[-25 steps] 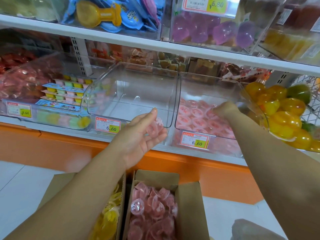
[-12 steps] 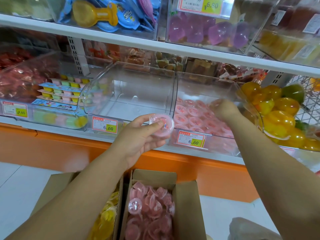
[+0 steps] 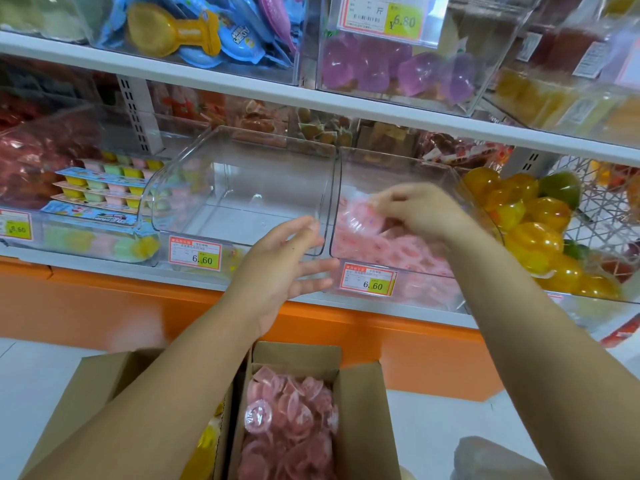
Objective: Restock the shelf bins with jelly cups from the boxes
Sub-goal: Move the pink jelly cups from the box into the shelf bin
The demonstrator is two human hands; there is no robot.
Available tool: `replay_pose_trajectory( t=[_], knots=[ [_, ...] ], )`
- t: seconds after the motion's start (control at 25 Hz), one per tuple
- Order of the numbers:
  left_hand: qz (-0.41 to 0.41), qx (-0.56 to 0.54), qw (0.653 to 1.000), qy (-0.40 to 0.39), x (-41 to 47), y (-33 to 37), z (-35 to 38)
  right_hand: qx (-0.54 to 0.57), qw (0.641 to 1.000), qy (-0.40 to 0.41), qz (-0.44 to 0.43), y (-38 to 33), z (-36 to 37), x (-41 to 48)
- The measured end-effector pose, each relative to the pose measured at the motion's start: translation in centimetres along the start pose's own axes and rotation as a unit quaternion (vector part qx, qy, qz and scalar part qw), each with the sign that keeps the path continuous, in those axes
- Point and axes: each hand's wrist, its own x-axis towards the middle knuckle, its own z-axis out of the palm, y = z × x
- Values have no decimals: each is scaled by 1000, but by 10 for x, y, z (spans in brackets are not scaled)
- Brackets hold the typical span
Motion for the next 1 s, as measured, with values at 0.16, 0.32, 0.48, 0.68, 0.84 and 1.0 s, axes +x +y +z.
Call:
replay_pose_trajectory(
  t=[0.16,0.32,0.48,0.68,0.84,1.0],
  knots=[
    [-13,29,999,14,0,2,-15,-493,856,154,37,35,-54,57],
    [-23,49,998,9,2,4,-22,-639,761,76,90,55,-52,72],
    [-36,78,996,-16,2,2,-24,-676,724,17,134,51,-46,73],
    [-44,88,995,-25,-2,0,-26,-683,720,-50,111,60,-49,78],
    [-48,104,993,-31,-6,-2,-27,-588,796,-21,143,63,-51,67],
    [-106,153,981,-57,-15,-20,-40,-281,949,135,48,43,-47,34]
  ],
)
